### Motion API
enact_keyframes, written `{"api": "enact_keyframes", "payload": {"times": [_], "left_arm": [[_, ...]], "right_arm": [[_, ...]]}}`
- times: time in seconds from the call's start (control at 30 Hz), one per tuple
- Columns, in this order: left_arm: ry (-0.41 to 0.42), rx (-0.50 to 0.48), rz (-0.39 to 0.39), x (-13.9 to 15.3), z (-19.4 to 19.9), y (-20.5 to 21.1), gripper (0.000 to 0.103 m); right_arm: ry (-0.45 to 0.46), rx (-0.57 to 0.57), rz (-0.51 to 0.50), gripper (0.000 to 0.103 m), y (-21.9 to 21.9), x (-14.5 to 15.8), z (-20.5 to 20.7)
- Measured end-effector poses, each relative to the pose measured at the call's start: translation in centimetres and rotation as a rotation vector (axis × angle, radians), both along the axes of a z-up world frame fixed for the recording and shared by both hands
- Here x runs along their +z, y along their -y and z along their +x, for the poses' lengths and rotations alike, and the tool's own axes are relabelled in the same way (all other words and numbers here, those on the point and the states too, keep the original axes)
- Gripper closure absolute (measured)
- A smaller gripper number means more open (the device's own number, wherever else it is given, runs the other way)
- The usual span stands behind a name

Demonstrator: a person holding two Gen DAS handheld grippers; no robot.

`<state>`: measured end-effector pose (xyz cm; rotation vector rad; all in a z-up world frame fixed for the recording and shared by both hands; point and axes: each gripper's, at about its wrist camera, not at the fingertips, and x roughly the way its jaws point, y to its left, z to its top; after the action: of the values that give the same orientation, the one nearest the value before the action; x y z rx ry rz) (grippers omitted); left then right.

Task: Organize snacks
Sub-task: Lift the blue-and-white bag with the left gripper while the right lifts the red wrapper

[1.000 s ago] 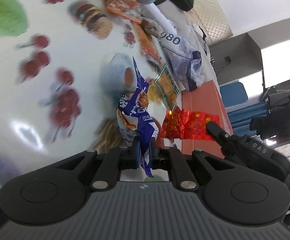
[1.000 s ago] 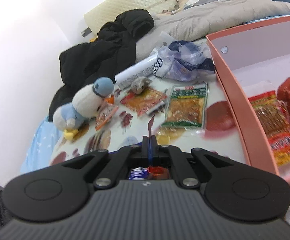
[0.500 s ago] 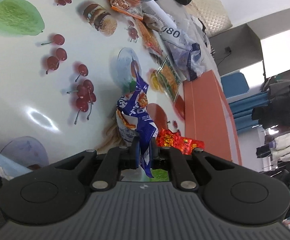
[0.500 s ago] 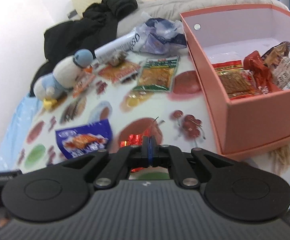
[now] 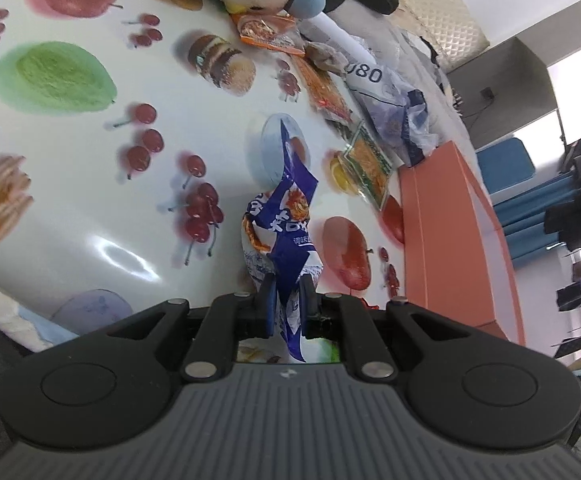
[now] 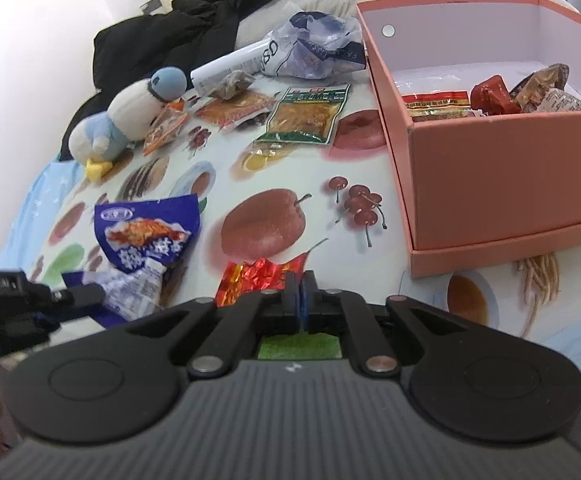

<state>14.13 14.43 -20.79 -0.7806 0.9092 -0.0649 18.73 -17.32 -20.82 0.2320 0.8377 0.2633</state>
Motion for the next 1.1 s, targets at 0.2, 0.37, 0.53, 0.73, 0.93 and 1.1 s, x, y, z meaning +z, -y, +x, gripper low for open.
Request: {"api": "enact_keyframes", "payload": {"times": [0.2, 0.37, 0.53, 0.73, 0.93, 1.1], "left_arm": [[-0.015, 0.0, 0.098, 1.3, -0.5, 0.8, 0.039], [0.002, 0.008, 0.15, 2.3, -0.4, 1.2, 0.023], [0.013, 0.014, 0.239, 3.2, -0.2, 1.7, 0.011], [0.046, -0.044, 0.312, 4.2, 0.2, 3.1, 0.007], [0.039, -0.117, 0.348, 4.2, 1.4, 4.9, 0.006], [0.035, -0.159, 0.415, 3.4, 2.5, 6.2, 0.006]], "right_arm": [[-0.024, 0.007, -0.011, 0.092, 0.4, -0.9, -0.5], [-0.039, -0.012, -0.029, 0.047, 1.1, -1.7, -0.8], [0.005, 0.004, -0.046, 0.023, 1.3, -1.4, -1.3], [0.138, 0.104, -0.095, 0.022, 0.9, -0.1, -2.1], [0.206, 0.245, -0.086, 0.023, 0.3, 0.6, -1.3], [0.178, 0.38, -0.136, 0.023, -1.4, -0.4, -0.2]]}}
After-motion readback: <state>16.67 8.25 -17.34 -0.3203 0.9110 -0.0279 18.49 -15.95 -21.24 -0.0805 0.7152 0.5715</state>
